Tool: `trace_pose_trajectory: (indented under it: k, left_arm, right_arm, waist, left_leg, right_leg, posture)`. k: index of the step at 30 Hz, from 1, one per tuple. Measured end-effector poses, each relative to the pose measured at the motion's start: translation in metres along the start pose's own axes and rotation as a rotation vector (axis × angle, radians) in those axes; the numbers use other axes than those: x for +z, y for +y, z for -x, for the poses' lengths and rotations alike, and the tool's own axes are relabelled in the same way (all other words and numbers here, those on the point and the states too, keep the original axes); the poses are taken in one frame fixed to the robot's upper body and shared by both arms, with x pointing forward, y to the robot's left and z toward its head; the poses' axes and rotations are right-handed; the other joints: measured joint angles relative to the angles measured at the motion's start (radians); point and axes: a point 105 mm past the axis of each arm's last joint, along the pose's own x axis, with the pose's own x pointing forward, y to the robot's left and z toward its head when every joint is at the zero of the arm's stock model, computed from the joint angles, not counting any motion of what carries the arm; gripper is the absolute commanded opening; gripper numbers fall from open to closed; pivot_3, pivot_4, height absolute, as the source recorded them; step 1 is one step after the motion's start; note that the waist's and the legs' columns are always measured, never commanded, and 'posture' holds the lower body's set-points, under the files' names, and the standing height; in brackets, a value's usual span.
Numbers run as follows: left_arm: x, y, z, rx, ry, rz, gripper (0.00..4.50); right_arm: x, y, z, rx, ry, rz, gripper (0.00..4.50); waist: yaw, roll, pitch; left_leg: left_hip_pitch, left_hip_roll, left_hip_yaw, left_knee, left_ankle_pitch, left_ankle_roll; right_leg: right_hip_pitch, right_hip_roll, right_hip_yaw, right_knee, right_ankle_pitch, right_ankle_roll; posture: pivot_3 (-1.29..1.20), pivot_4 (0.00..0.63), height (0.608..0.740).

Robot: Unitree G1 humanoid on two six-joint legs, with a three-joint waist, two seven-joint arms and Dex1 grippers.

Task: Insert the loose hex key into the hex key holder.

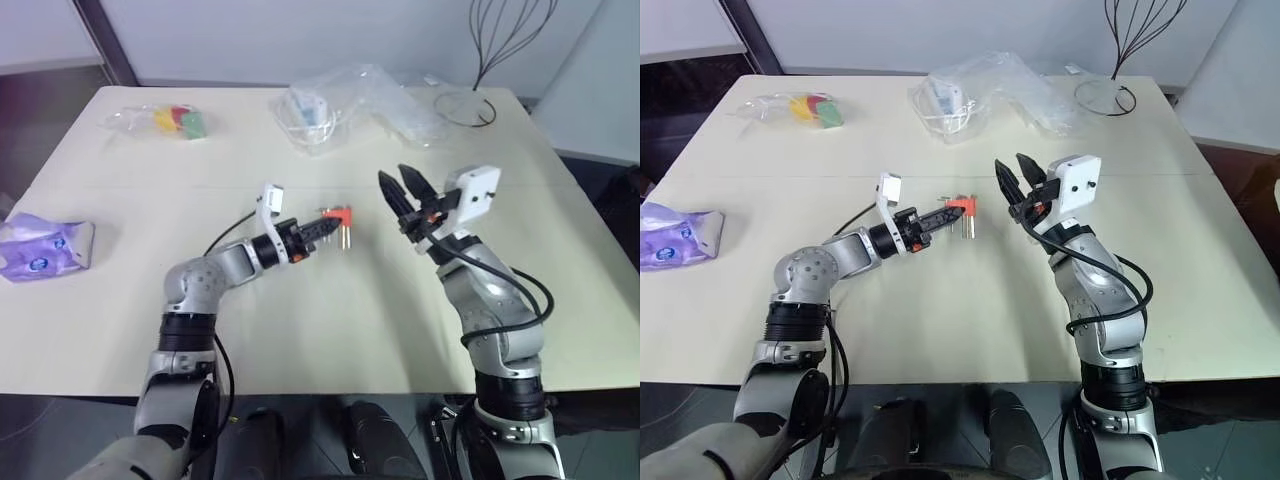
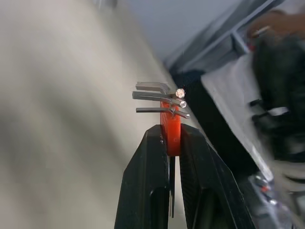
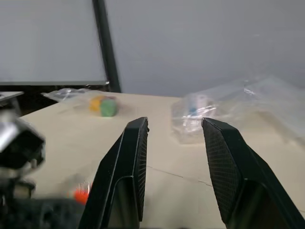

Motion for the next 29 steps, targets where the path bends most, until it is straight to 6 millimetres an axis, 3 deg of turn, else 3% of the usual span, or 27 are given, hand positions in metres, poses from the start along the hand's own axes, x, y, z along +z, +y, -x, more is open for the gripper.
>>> trace_pose_trajectory:
  k: [2, 5, 11, 17, 22, 29]
  left_arm:
    - [-0.005, 0.007, -0.002, 0.013, 0.020, 0.049, 0.00]
    - [-0.013, 0.020, -0.002, 0.050, 0.049, 0.094, 1.24]
    - [-0.014, 0.027, 0.002, 0.062, 0.062, 0.102, 4.30]
    - [0.012, 0.022, 0.025, 0.107, 0.000, -0.078, 4.42]
    - [0.044, 0.011, 0.071, 0.180, -0.079, -0.368, 4.42]
    - [0.025, -0.010, 0.090, 0.120, 0.054, -0.636, 4.42]
  right_arm:
    - [0.001, 0.000, 0.003, -0.015, -0.001, 0.007, 1.82]
    - [-0.001, -0.002, 0.009, -0.042, 0.012, 0.009, 1.81]
    - [0.001, -0.003, 0.013, -0.065, 0.007, 0.023, 1.81]
    - [-0.004, -0.004, 0.017, -0.044, 0.054, 0.061, 1.81]
    - [-0.019, -0.014, 0.032, 0.083, 0.245, 0.192, 1.81]
    - [-0.035, -0.026, 0.071, 0.346, 0.568, 0.370, 1.81]
  waist:
    - [0.003, 0.000, 0.000]
    - [0.004, 0.000, 0.000]
    - [0.004, 0.000, 0.000]
    - [0.002, 0.000, 0.000]
    - [0.007, 0.000, 0.000]
    - [0.028, 0.000, 0.000]
  left_leg:
    - [0.000, 0.000, 0.000, 0.000, 0.000, 0.000]
    - [0.000, -0.001, 0.000, 0.000, 0.000, -0.001]
    - [0.000, 0.000, 0.000, 0.000, 0.001, -0.002]
    - [0.000, 0.000, 0.000, 0.000, 0.001, -0.002]
    - [0.000, 0.000, 0.000, 0.000, 0.001, -0.003]
    - [0.000, -0.001, 0.001, 0.000, 0.001, -0.002]
  right_leg:
    - [0.000, 0.000, 0.000, 0.000, 0.000, 0.000]
    - [0.000, -0.001, 0.000, 0.000, 0.000, 0.000]
    - [0.000, -0.001, 0.000, 0.000, 0.000, 0.000]
    - [0.000, -0.001, 0.000, 0.000, 0.000, 0.000]
    - [0.001, -0.002, 0.000, 0.000, 0.000, 0.000]
    - [0.003, -0.001, 0.001, -0.003, 0.000, 0.000]
  posture:
    - [0.00, 0.150, 0.740]
    - [0.00, 0.150, 0.740]
    - [0.00, 0.150, 0.740]
    - [0.00, 0.150, 0.740]
    - [0.00, 0.150, 0.740]
    - [0.00, 0.150, 0.740]
